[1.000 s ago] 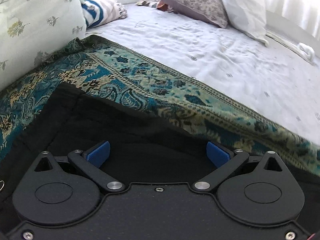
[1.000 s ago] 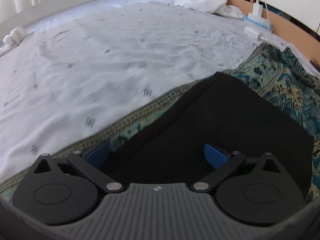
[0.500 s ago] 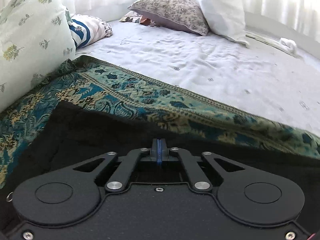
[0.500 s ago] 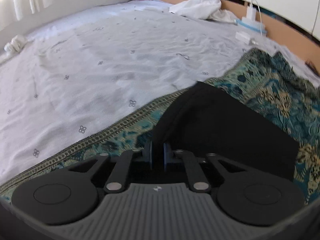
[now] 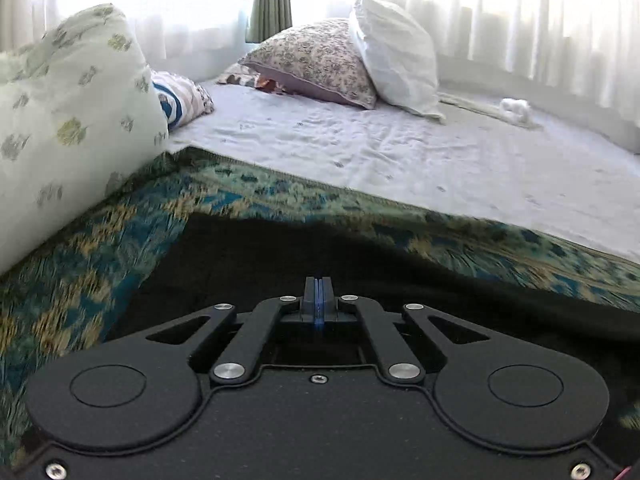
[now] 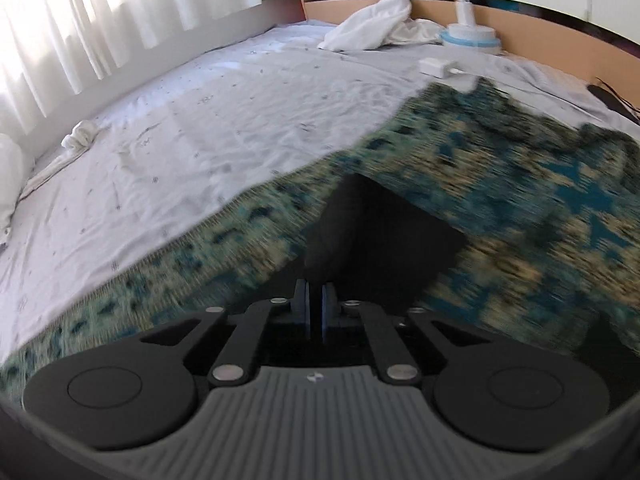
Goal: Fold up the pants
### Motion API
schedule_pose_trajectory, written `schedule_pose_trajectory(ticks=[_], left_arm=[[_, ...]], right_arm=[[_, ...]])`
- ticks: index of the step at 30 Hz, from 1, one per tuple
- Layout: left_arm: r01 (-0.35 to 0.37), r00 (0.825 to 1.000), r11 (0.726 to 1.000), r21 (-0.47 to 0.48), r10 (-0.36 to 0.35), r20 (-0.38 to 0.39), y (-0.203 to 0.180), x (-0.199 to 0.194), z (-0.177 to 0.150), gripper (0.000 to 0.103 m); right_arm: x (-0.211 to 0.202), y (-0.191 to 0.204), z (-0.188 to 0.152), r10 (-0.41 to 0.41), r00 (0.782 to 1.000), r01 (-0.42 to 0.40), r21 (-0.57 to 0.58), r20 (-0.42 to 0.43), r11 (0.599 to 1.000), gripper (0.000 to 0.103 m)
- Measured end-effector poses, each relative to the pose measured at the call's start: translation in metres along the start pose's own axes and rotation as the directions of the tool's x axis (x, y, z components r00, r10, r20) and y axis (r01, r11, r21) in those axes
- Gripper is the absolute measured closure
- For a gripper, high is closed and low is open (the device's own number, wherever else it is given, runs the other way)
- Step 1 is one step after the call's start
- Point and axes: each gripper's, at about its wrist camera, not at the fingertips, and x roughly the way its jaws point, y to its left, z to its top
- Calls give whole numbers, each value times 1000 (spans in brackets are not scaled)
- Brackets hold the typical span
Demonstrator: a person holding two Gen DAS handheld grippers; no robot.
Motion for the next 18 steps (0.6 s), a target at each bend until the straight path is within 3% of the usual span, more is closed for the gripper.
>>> schedule_pose_trajectory(ticks=[2, 4, 5, 6, 8, 10, 12, 14, 18], left_arm=[[61, 998, 998, -12, -61, -24, 9, -15, -10, 100], [142, 989, 990, -22, -143, -45, 12, -19, -13, 90], [173, 983, 984, -36, -175, -47, 11, -18, -10, 68], [180, 982, 981, -66, -183, -46, 10, -16, -7, 34], [170, 983, 977, -127, -177, -42, 5, -7, 3, 6], [136, 990, 982, -130, -140, -25, -8, 7, 13, 8], [81, 995, 990, -117, -87, -48, -23, 25, 22, 8], [34, 996, 992, -121, -43, -78, -36, 47, 29, 7], [-43, 990, 984, -175, 18, -142, -48, 93, 32, 7]], right_arm=[[-19, -20, -11, -50, 998, 51, -27, 42, 998, 99], [-31, -41, -20, -74, 996, 77, -46, 57, 996, 99], [-33, -49, -23, -85, 995, 88, -49, 56, 995, 99], [-35, -56, -27, -90, 995, 93, -48, 52, 995, 97], [-38, -66, -32, -65, 997, 66, -29, 32, 997, 91], [-40, -70, -35, -11, 1000, 11, -8, 15, 1000, 82], [-40, -68, -34, 47, 999, -48, 21, 20, 999, 57], [-35, -62, -31, 98, 995, -98, 30, 19, 995, 45], [-9, -40, -22, 103, 995, -102, 22, -10, 995, 38]])
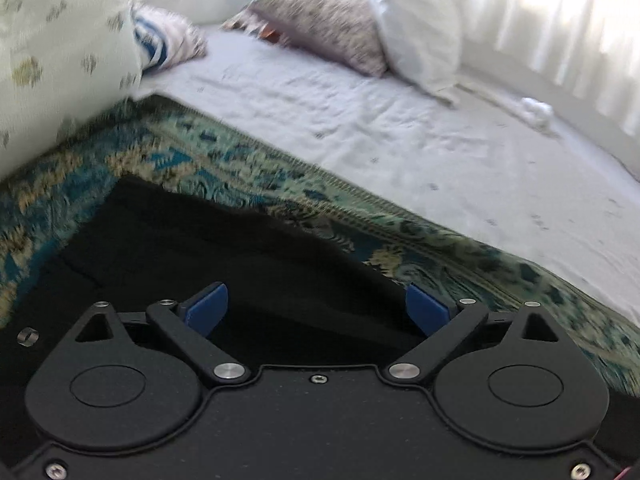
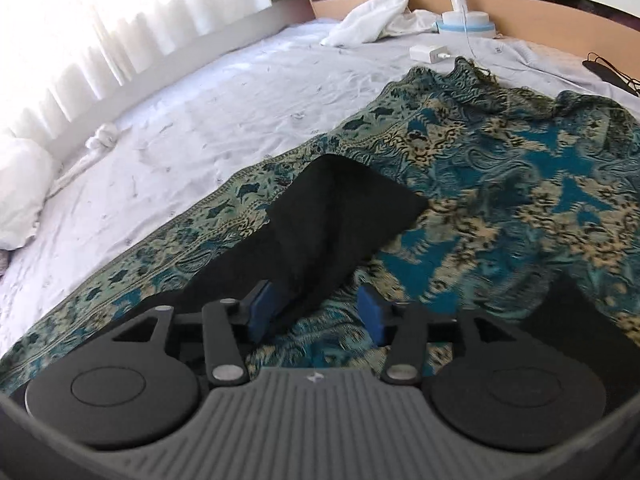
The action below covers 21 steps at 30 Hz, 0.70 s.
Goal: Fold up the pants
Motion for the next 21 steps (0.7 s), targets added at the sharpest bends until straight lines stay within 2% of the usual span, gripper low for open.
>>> schedule_pose_trajectory(ticks=[4, 5, 8, 10, 11, 12, 13, 14, 15, 17, 19, 21], left_arm=[[-71, 996, 996, -57, 69, -48, -3, 39, 1, 5], [-87, 995, 994, -68, 83, -59, -4, 47, 1, 2], [-144, 989, 989, -28, 143, -30, -15, 62, 0, 0], [-162, 987, 987, 2, 162, -15, -22, 68, 0, 0], [-157, 988, 988, 4, 157, -3, -23, 68, -1, 5], [-142, 990, 990, 6, 142, 16, -24, 66, -2, 31], [-120, 992, 993, 11, 120, 49, -25, 61, -3, 53], [-95, 993, 995, 23, 94, 71, -26, 55, -2, 101], [-71, 996, 997, 31, 69, 58, -26, 51, 0, 102], [-38, 998, 999, 19, 37, 60, -22, 41, 0, 102], [-28, 996, 999, 31, 25, 80, -20, 28, -2, 102], [29, 997, 999, 34, -32, 66, -15, 18, -2, 99]], right_arm=[[30, 18, 0, -16, 1000, 16, -29, -4, 999, 33], [36, 24, -1, -33, 999, 34, -56, 7, 998, 30], [59, 42, -3, -113, 993, 119, -156, 43, 981, 23], [78, 48, -3, -156, 987, 160, -206, 34, 965, 22], [88, 49, -4, -171, 985, 170, -218, 16, 961, 33], [95, 48, -4, -178, 984, 174, -210, 2, 962, 55], [95, 48, -4, -189, 982, 190, -191, 21, 963, 63], [92, 47, -2, -188, 982, 191, -175, 34, 966, 86], [89, 46, 0, -178, 983, 182, -154, 40, 971, 92], [78, 41, 5, -187, 980, 194, -110, 65, 975, 95], [62, 31, 9, -173, 980, 181, -76, 96, 981, 96], [44, 19, 11, -148, 982, 154, -44, 116, 987, 96]])
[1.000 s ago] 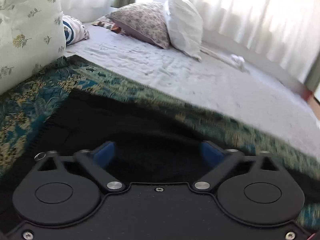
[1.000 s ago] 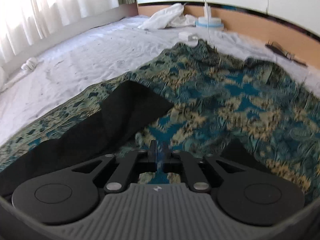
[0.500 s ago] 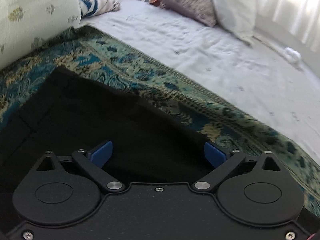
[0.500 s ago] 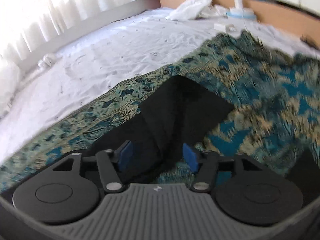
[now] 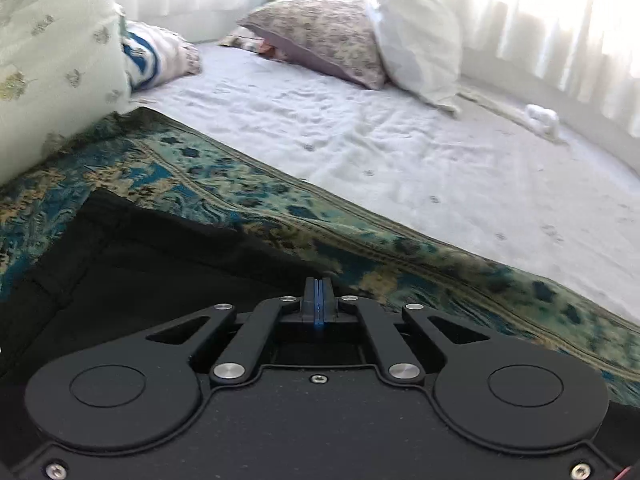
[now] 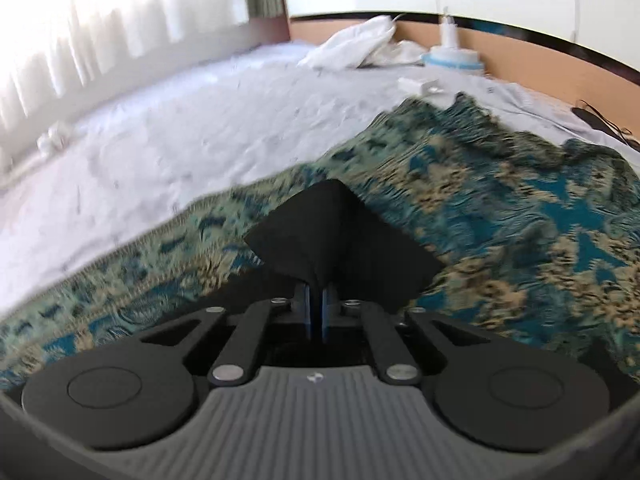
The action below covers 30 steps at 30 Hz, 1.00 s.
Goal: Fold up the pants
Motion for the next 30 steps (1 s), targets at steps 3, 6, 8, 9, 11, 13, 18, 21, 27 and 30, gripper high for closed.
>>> schedule_pose_trajectory(ticks=[3, 6, 8, 9, 11, 13, 18, 21, 27, 30], left_arm=[[107, 993, 991, -75, -110, -36, 11, -7, 5, 59], [109, 993, 985, -134, -114, -32, 16, -11, 8, 3], [66, 997, 986, -153, -71, -29, 16, -9, 9, 3], [42, 998, 987, -157, -49, -44, 15, -5, 9, 3], [-6, 994, 985, -170, -13, -107, 13, 8, 8, 3], [-45, 986, 979, -197, 12, -164, 13, 21, 4, 3], [-113, 987, 981, -156, 92, -133, -1, 36, 2, 2], [-175, 983, 979, -101, 168, -77, -10, 34, 0, 83], [-108, 994, 991, -85, 109, 9, 10, -18, -3, 100], [-40, 997, 996, -78, 44, 56, 35, -59, -12, 100]], right_arm=[[-18, -17, 3, 31, 999, -32, 24, 20, 999, 96], [-30, -28, 4, 59, 998, -60, 43, 21, 997, 96], [-34, -31, 2, 64, 998, -65, 40, 17, 997, 96], [-35, -32, 1, 65, 998, -65, 34, 16, 997, 96], [-34, -33, 0, 64, 998, -64, 29, 11, 998, 96], [-33, -34, -3, 61, 998, -61, 25, 4, 998, 95], [-27, -34, -6, 53, 998, -53, 11, -14, 999, 95], [-26, -37, -8, 49, 999, -49, 17, -21, 999, 95], [-40, -53, -6, -5, 1000, 4, 51, 8, 999, 100], [-55, -76, -7, 63, 998, -63, 100, -1, 993, 100]])
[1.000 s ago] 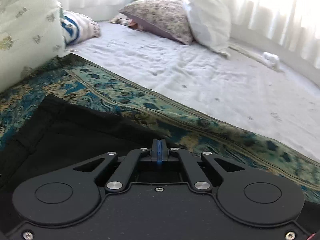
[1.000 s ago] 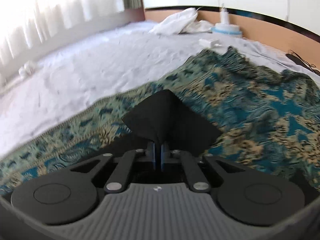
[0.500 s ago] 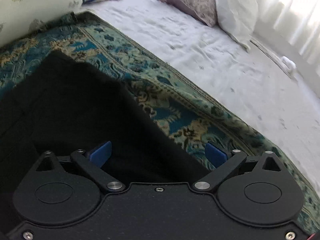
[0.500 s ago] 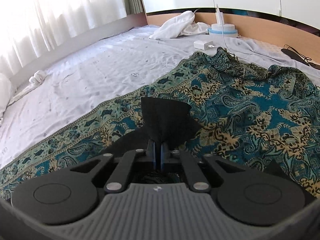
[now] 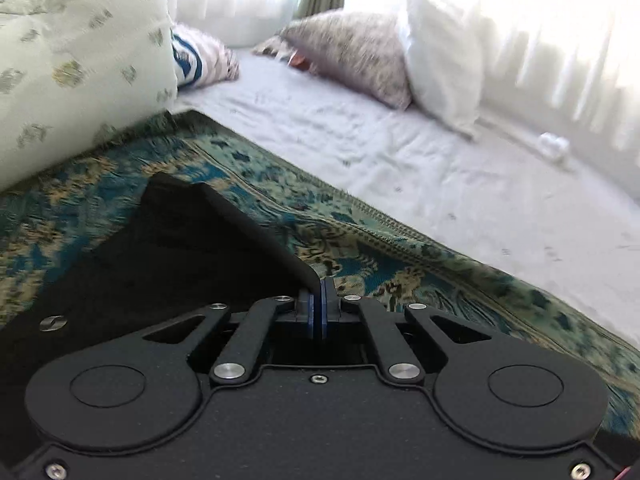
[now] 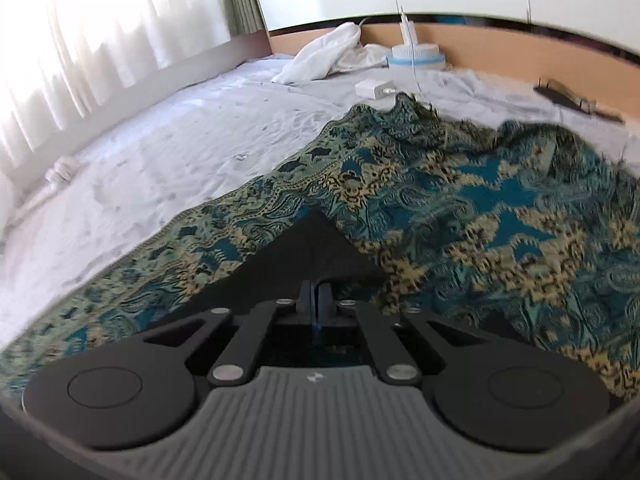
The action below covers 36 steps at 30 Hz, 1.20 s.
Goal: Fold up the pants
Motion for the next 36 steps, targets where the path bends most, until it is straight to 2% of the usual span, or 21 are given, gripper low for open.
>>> schedule_pose_trajectory(ticks=[2, 3, 7, 11, 13, 14, 16, 17, 20, 24, 28, 33, 34, 35, 36], left_arm=[[26, 1000, 1000, 14, -26, 12, 18, -23, -5, 100], [33, 999, 999, 18, -33, 16, 26, -33, -7, 100], [72, 997, 997, 0, -72, 8, 52, -67, -15, 99], [111, 993, 993, 38, -112, 25, 67, -98, -27, 99], [117, 992, 991, 65, -119, 30, 68, -107, -32, 99], [115, 993, 990, 78, -118, 30, 66, -108, -33, 99], [107, 994, 992, 73, -110, 30, 63, -107, -34, 99], [107, 994, 992, 67, -109, 28, 62, -106, -34, 99], [98, 995, 992, 83, -101, 26, 56, -104, -36, 99], [88, 996, 992, 91, -90, 15, 54, -100, -36, 99], [79, 997, 993, 88, -80, 9, 53, -94, -35, 99], [63, 998, 995, 83, -63, -1, 50, -85, -38, 99], [59, 998, 995, 80, -59, -4, 49, -83, -39, 99], [58, 998, 995, 76, -58, -5, 49, -83, -39, 99], [61, 998, 996, 71, -61, -1, 49, -85, -39, 99]], right_arm=[[-8, -12, 0, 61, 998, -61, 16, -2, 998, 100], [-10, -17, 0, 67, 998, -67, 21, -3, 998, 100], [-18, -33, -2, 47, 999, -47, 74, 0, 996, 100], [-38, -55, -3, 30, 999, -32, 95, 23, 995, 100], [-44, -67, -3, 44, 999, -46, 97, 26, 994, 91], [-42, -71, -4, 62, 998, -62, 99, 9, 993, 85], [-30, -80, -6, 95, 994, -87, 139, -51, 986, 67], [-23, -82, -8, 101, 992, -88, 155, -74, 984, 62], [-4, -81, -18, 77, 990, -59, 153, -119, 987, 62], [11, -64, -32, 113, 985, -96, 139, -128, 986, 58], [29, -47, -37, 136, 981, -117, 141, -135, 983, 60], [45, -25, -41, 138, 986, -127, 114, -96, 985, 58], [47, -22, -40, 133, 987, -122, 112, -94, 986, 66], [45, -19, -39, 111, 990, -101, 107, -86, 989, 88], [41, -16, -37, 85, 993, -77, 100, -79, 992, 98]])
